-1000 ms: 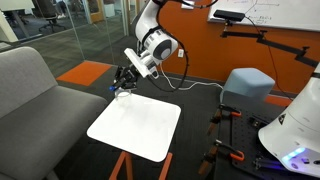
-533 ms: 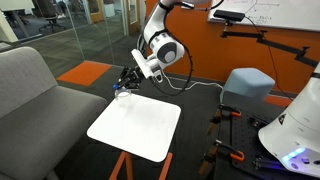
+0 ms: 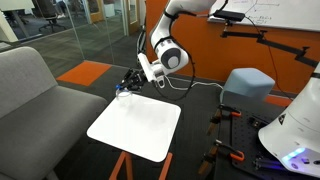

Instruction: Put the marker into the glass.

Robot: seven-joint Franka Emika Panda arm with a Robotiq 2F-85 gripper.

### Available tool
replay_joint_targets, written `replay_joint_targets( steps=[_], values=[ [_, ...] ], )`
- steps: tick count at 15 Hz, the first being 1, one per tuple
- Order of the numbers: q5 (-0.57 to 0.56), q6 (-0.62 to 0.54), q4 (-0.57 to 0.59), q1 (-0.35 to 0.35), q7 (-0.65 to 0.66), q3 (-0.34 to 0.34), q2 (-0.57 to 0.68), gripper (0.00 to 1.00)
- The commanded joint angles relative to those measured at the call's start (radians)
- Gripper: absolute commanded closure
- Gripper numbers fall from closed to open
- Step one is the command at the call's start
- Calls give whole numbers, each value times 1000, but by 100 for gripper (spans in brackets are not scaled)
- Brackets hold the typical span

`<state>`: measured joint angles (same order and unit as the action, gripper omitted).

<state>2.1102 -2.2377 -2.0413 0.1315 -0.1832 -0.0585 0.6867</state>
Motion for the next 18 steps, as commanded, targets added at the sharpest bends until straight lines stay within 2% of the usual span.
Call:
replay_joint_targets(
  steps=[1,6,7,8,15,16,18],
  values=[
    [49,69,-17,-23,-49,-33,5,95],
    [44,69,-21,-42,-55,-43,8,95],
    [43,60,-22,-46,-47,-44,6,56],
    [42,53,-22,-52,-49,-46,5,55],
    [48,-1,-43,-101,-87,-63,-41,4],
    [48,-19,-48,-111,-91,-66,-54,0],
    [48,-88,-58,-136,-96,-70,-86,0]
  ],
)
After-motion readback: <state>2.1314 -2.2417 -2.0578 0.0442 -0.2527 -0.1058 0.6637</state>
